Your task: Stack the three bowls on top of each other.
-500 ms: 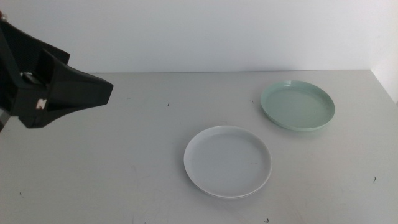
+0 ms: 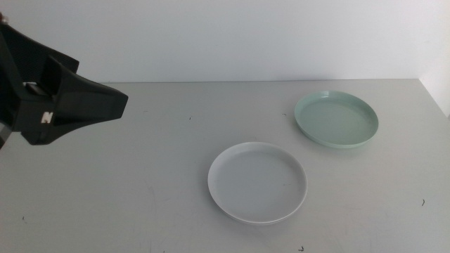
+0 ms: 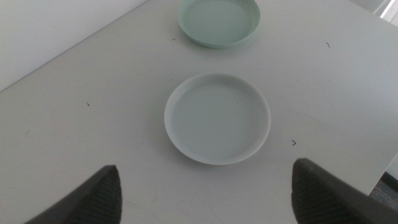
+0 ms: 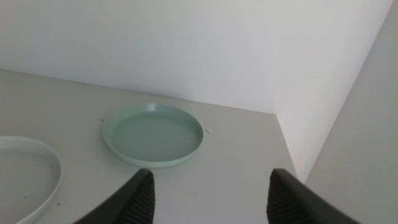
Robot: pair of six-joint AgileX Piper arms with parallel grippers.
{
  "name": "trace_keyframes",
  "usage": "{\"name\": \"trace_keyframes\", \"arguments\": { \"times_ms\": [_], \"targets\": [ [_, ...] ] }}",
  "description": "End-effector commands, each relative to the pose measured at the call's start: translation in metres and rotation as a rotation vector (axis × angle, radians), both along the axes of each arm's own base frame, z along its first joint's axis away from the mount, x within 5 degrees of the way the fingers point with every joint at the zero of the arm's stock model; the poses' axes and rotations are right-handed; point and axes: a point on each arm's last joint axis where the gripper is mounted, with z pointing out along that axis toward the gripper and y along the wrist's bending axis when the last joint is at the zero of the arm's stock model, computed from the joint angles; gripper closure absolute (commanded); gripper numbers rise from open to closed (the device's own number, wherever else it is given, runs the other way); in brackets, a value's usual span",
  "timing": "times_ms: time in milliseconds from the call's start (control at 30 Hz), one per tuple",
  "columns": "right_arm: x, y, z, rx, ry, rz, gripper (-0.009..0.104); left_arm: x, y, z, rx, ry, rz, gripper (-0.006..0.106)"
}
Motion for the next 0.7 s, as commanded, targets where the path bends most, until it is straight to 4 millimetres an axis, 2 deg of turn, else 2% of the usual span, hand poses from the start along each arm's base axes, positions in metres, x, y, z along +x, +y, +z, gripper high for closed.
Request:
{"name": "trace_keyframes", "arguments": {
  "times_ms": [0, 100, 267, 367, 500, 533, 667],
  "targets": [
    [0.007, -0.001, 0.032, -0.025, -0.033, -0.008, 0.048, -0.004, 0.0, 0.015, -0.064, -0.064, 0.016, -0.005],
    [0.016, 0.0, 0.051, -0.013, 0.082, 0.001, 0.048, -0.004, 0.0, 0.015, -0.064, -0.064, 0.016, -0.005],
    [0.042, 0.0, 0.094, 0.012, 0.144, -0.002, 0.048, -0.004, 0.0, 0.015, -0.064, -0.064, 0.016, -0.005],
    [0.059, 0.0, 0.122, 0.105, 0.167, -0.013, 0.048, -0.004, 0.0, 0.015, -0.064, -0.064, 0.016, -0.005],
    [0.082, 0.0, 0.148, 0.186, 0.191, -0.034, 0.048, -0.004, 0.0, 0.015, -0.064, -0.064, 0.016, -0.005],
    [0.097, 0.0, 0.161, 0.214, 0.213, -0.042, 0.048, -0.004, 0.0, 0.015, -0.061, -0.065, 0.017, -0.005],
    [0.13, 0.0, 0.176, 0.223, 0.315, -0.053, 0.048, -0.004, 0.0, 0.015, -0.056, -0.066, 0.019, -0.005]
  ]
}}
